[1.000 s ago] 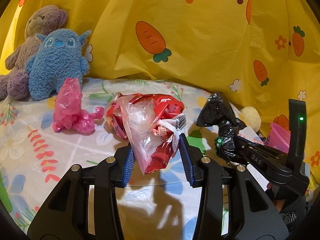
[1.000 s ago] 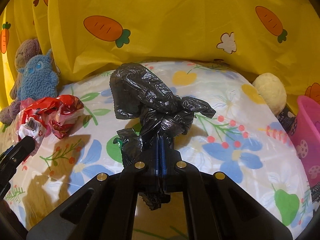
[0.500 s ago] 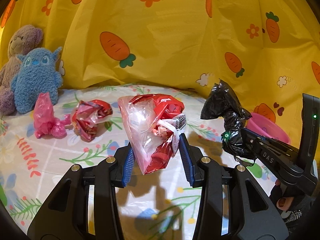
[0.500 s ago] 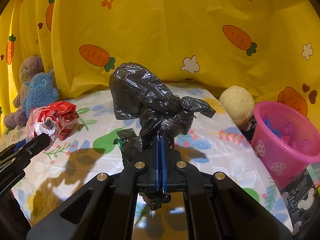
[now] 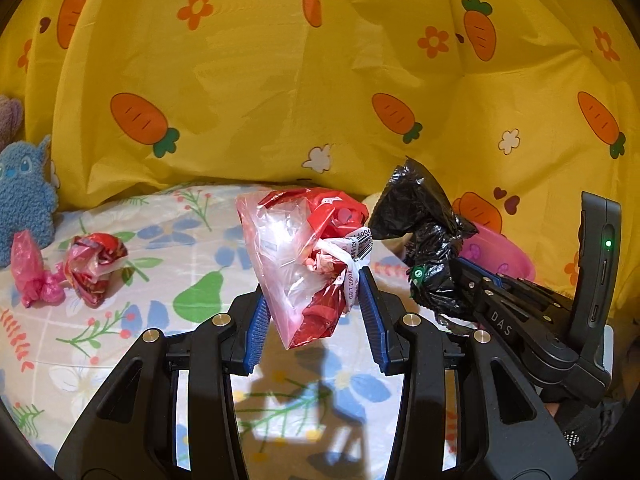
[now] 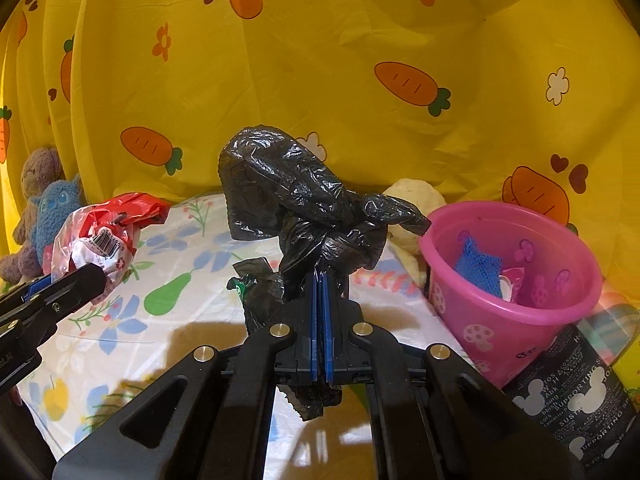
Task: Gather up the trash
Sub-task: 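Carry the wrapper and black bag over the pink bucket with both tools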
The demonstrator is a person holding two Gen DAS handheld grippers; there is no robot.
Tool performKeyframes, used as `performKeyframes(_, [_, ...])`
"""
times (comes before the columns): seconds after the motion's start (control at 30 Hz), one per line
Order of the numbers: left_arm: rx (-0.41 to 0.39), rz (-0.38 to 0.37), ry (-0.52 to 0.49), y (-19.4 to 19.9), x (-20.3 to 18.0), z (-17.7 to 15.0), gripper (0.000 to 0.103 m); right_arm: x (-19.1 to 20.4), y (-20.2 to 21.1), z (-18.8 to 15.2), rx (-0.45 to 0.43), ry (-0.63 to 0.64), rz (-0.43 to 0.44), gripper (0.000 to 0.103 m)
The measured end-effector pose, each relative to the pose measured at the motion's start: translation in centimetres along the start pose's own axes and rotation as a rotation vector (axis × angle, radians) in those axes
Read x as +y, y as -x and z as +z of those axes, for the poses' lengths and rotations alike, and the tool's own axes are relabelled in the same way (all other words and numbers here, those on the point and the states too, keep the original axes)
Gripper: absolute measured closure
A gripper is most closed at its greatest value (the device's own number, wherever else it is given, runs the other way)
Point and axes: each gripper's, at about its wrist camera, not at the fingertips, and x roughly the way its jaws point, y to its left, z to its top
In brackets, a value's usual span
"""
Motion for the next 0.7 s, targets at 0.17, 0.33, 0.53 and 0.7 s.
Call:
performKeyframes(0.17, [0.017, -0.064, -0.041, -2.2, -4.2, 1.2, 0.062, -3.7, 0.6, 0.3, -0.018, -0.044, -0.062, 0.099])
performKeyframes(0.33, [0.035, -0.134, -0.096, -5.1, -8.8, 2.2, 0.062, -8.6, 1.2, 0.8, -0.037, -0.105, -0.157, 0.099])
performKeyframes(0.53, [0.068, -0.206, -0.133, -9.7, -13.5, 3.0, 0.062, -14.3, 1.4, 1.2, -0.049, -0.191, -0.276, 0.099])
performKeyframes(0.7, [0.110, -0.251, -0.162, -13.4, -16.6, 3.0, 0.062, -17.5, 1.0, 1.3, -0.039, -0.246, -0.317, 0.099])
